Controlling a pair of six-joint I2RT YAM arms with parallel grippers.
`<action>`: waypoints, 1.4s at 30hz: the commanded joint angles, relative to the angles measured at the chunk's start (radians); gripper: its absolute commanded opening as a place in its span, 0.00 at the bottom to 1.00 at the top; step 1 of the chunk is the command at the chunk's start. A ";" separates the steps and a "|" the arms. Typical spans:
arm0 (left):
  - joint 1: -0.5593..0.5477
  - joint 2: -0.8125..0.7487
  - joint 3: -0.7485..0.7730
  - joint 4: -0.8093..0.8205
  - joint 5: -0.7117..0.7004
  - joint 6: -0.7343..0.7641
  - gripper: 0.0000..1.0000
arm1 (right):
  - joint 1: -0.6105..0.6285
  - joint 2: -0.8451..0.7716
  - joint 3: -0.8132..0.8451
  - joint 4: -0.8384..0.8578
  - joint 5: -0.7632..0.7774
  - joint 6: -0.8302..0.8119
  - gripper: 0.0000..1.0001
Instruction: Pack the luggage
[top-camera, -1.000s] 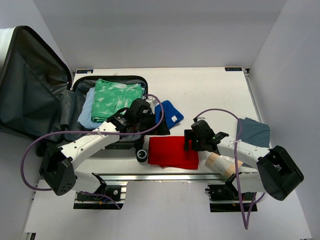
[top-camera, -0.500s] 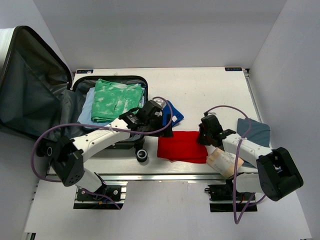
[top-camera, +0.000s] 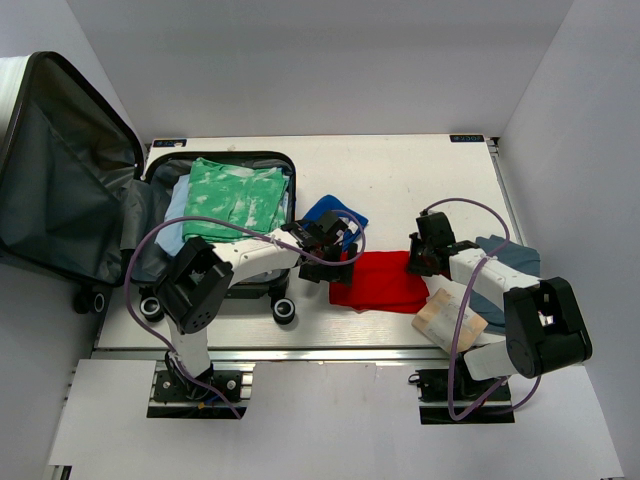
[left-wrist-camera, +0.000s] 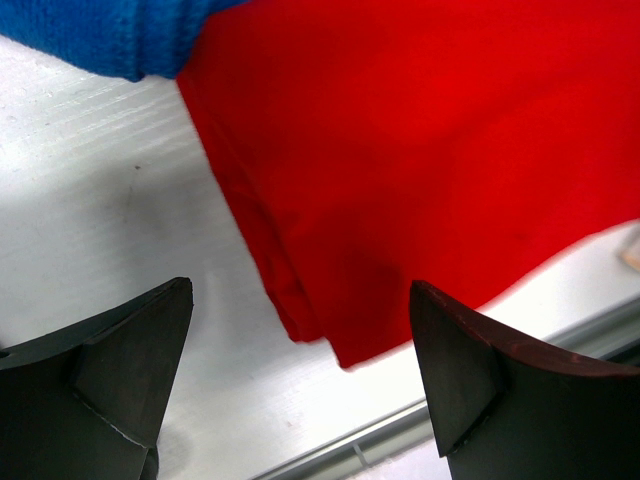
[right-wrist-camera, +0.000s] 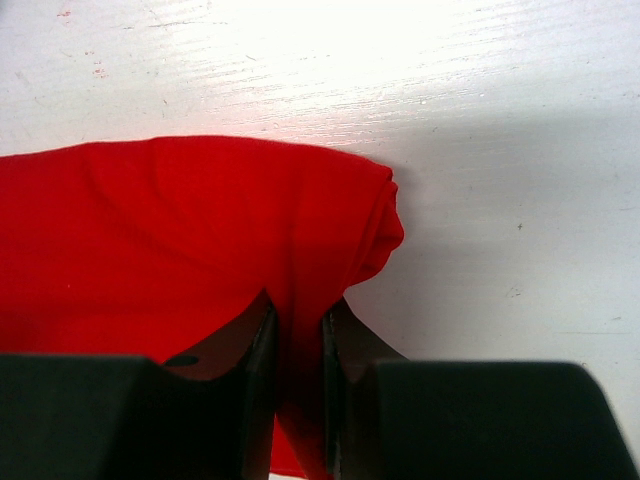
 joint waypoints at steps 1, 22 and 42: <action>0.006 0.001 0.020 0.033 -0.001 0.008 0.98 | -0.022 0.000 0.013 -0.021 -0.022 -0.039 0.22; -0.005 0.099 -0.011 0.201 0.085 -0.027 0.00 | -0.040 -0.060 -0.109 -0.001 -0.299 -0.021 0.23; 0.018 -0.473 0.133 -0.120 -0.349 -0.015 0.00 | 0.251 -0.158 0.411 -0.108 -0.485 -0.005 0.00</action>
